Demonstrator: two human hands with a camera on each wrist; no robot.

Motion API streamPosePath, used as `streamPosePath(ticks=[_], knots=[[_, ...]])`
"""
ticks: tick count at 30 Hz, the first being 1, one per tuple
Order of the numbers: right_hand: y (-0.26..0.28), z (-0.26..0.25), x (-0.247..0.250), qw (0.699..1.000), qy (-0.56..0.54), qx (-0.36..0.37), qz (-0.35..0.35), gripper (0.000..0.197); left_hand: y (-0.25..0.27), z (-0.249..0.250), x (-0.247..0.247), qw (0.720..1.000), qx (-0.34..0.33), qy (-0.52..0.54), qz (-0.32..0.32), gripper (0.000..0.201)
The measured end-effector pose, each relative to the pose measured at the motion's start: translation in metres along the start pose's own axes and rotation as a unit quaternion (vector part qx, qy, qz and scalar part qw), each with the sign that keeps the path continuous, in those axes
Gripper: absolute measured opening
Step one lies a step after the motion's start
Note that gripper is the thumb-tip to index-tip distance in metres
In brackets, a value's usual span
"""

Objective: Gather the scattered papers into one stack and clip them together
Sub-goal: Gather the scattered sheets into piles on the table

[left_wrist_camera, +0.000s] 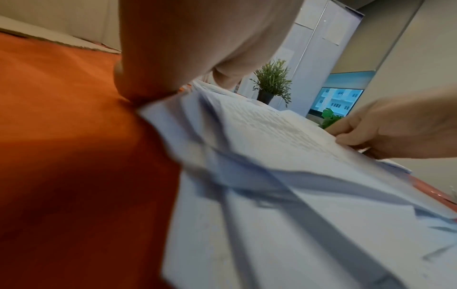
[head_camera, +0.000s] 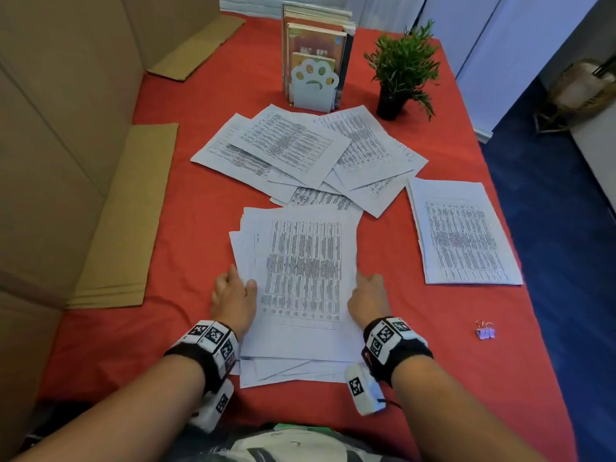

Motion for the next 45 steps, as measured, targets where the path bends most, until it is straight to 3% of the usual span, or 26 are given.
streamPosePath(ticks=[3, 6, 8, 13, 17, 19, 21, 23, 26, 29, 30, 34, 41, 45], knots=[[0.004, -0.008, -0.008, 0.999, 0.039, 0.022, -0.011, 0.039, -0.001, 0.006, -0.008, 0.999, -0.009, 0.003, -0.031, 0.062], [-0.003, 0.002, 0.001, 0.999, 0.027, -0.035, 0.003, 0.048, -0.004, 0.003, 0.002, 1.000, 0.021, 0.003, 0.010, 0.062], [-0.007, 0.004, -0.002, 0.999, 0.019, -0.034, 0.006, 0.046, -0.005, 0.000, 0.006, 0.999, 0.039, 0.008, 0.015, 0.061], [0.001, -0.009, -0.013, 0.999, -0.009, -0.019, -0.044, 0.037, -0.006, 0.015, 0.003, 0.994, -0.025, 0.104, -0.016, 0.042], [-0.002, -0.007, -0.005, 0.993, -0.082, -0.031, -0.079, 0.039, 0.001, 0.024, 0.023, 0.983, -0.055, 0.175, 0.004, 0.049], [-0.001, -0.010, 0.001, 0.977, -0.179, -0.024, -0.115, 0.048, 0.005, 0.027, 0.031, 0.973, -0.074, 0.221, -0.005, 0.048], [0.000, -0.018, 0.015, 0.940, -0.316, -0.013, -0.130, 0.054, 0.008, 0.037, 0.041, 0.954, -0.096, 0.282, -0.007, 0.048], [0.006, -0.032, 0.043, 0.909, -0.407, 0.014, -0.088, 0.049, 0.008, 0.053, 0.054, 0.930, -0.127, 0.344, 0.016, 0.047], [0.026, -0.066, 0.097, 0.885, -0.449, 0.126, 0.008, 0.037, 0.009, 0.088, 0.081, 0.915, -0.194, 0.349, 0.057, 0.032], [0.048, -0.089, 0.125, 0.862, -0.461, 0.206, 0.054, 0.030, 0.008, 0.105, 0.098, 0.902, -0.229, 0.347, 0.116, 0.056], [0.050, -0.089, 0.125, 0.853, -0.475, 0.209, 0.058, 0.030, 0.010, 0.106, 0.099, 0.896, -0.229, 0.359, 0.125, 0.060], [0.051, -0.073, 0.112, 0.822, -0.541, 0.171, 0.038, 0.054, 0.023, 0.108, 0.094, 0.870, -0.250, 0.400, 0.144, 0.048], [0.044, -0.074, 0.113, 0.783, -0.602, 0.155, -0.016, 0.062, 0.023, 0.115, 0.097, 0.857, -0.256, 0.413, 0.172, 0.068], [0.042, -0.080, 0.110, 0.797, -0.587, 0.139, -0.035, 0.059, 0.019, 0.121, 0.104, 0.844, -0.243, 0.431, 0.204, 0.062]])
Point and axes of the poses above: each hand's wrist, its own y-axis away from the middle knuckle, its own x-axis out of the back of the hand, z = x × y, the point moved 7 cm from there along -y, towards the middle knuckle, and after that the axes turned 9 degrees about -x, right-handed, at the moved point
